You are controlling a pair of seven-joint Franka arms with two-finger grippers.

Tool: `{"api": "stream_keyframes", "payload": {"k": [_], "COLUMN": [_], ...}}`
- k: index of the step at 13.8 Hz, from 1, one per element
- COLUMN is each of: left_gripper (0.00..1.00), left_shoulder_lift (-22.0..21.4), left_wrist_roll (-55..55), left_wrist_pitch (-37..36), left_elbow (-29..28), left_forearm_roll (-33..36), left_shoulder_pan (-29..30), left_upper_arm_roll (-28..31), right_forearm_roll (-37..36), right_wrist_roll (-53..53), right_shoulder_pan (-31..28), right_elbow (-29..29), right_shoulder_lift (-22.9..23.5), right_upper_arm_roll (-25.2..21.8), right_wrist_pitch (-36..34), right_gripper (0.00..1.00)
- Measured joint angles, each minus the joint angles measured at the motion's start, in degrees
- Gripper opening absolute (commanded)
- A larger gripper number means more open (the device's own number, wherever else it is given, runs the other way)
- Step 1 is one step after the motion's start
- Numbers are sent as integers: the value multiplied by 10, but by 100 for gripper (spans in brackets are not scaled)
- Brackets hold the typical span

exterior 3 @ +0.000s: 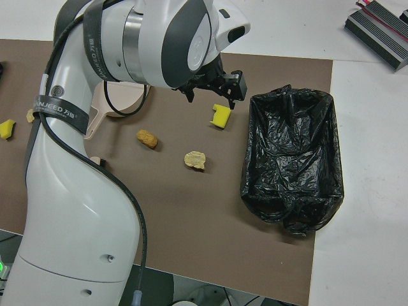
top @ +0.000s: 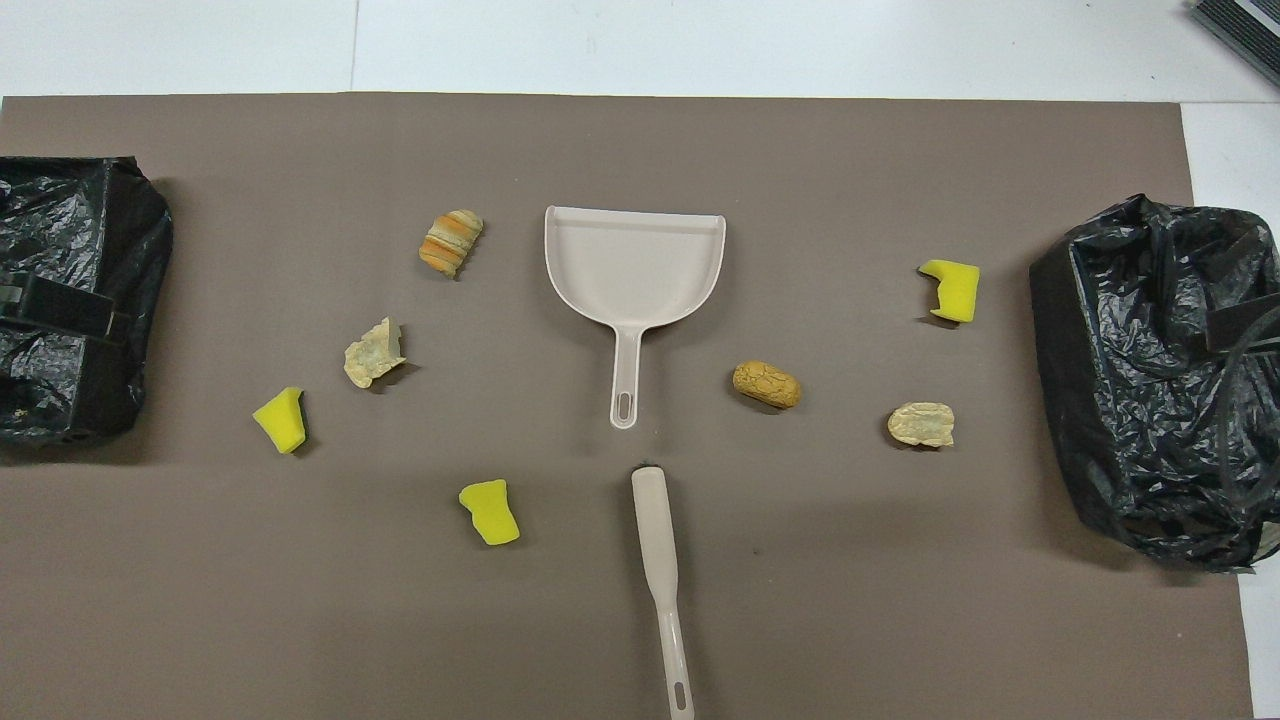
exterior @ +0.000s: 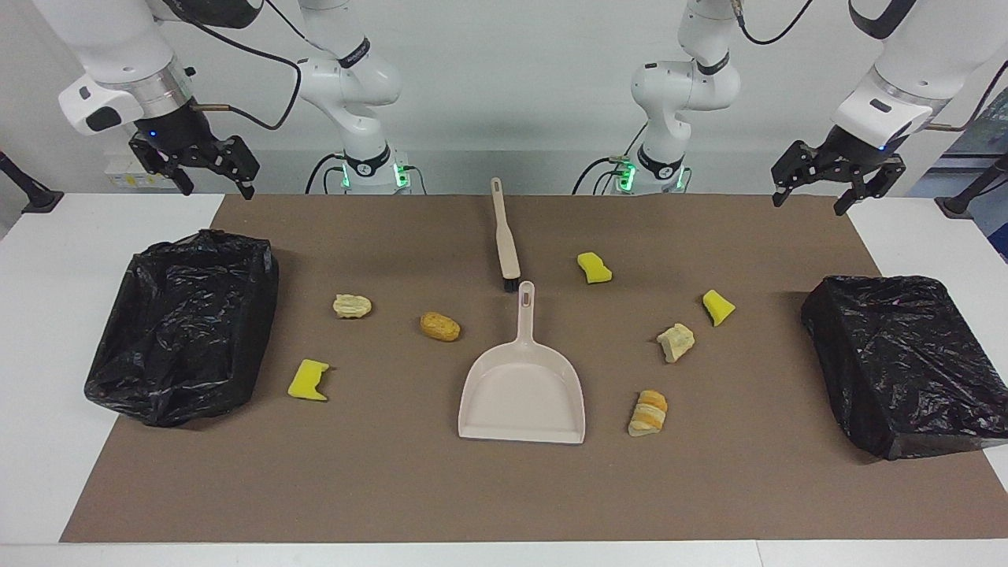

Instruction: Sweep and dump trash in bin

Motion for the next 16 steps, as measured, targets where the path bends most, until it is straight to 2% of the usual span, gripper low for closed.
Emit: {"api": "stream_keyframes", "payload": {"k": [9,12,16], "left_gripper": [100,100,100], "left_shoulder_lift": [-4,-31,-74], "left_wrist_roll": [-16,-99,-254], "left_wrist_pitch": [1,47,138], "left_elbow": [-11,-82,-218], "left_forearm_roll": [-2,-3,-3], "left_shoulder_pan": [-7,-68,-201], "left_upper_arm_roll": [-17,-30,-37], "right_forearm_roll": [1,1,4], "right_wrist_roll": [0,0,0], "right_shoulder_pan": [4,17,57], "right_elbow": [0,-2,-3], "right_shoulder_lift": [2,9,47], "right_upper_arm_roll": [0,6,16], "right_wrist_pitch": [0,0,26], "right_gripper": [100,100,100]}}
